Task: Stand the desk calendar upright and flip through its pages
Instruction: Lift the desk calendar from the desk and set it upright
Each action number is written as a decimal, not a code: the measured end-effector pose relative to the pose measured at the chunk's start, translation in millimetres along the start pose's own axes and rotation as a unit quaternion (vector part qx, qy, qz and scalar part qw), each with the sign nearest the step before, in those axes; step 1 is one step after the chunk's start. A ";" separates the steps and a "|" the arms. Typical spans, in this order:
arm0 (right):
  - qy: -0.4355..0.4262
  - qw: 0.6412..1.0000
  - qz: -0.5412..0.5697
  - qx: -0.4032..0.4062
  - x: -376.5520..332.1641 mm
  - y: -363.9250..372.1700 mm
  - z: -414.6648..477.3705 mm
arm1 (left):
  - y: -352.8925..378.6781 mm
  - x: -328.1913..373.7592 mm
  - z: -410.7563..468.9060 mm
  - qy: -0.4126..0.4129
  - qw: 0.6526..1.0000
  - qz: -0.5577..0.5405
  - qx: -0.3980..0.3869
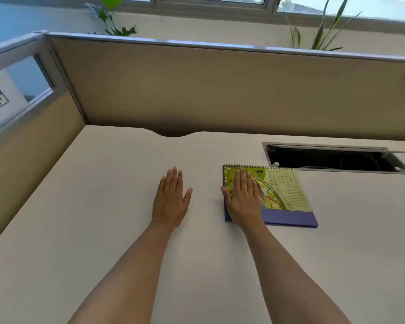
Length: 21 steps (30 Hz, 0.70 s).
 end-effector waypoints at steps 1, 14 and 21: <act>0.003 1.000 -0.012 -0.001 2.0 3.0 0.0 | 3.2 -0.9 -0.8 -0.004 1.000 -0.002 -0.007; 0.027 0.998 0.006 -0.061 15.8 27.7 2.7 | 33.6 -2.1 -6.5 -0.020 0.995 -0.096 0.015; 0.027 0.999 0.021 0.027 22.6 -6.8 22.3 | 20.5 10.7 7.5 -0.027 0.990 -0.134 0.038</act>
Point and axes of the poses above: each hand's wrist, its own z-axis towards the middle knuckle, its own y-axis out of the palm, x = y × z, the point moved 9 cm from there along z, towards the middle knuckle, and after that the axes turned 10 degrees about y, right-handed, at the moved point
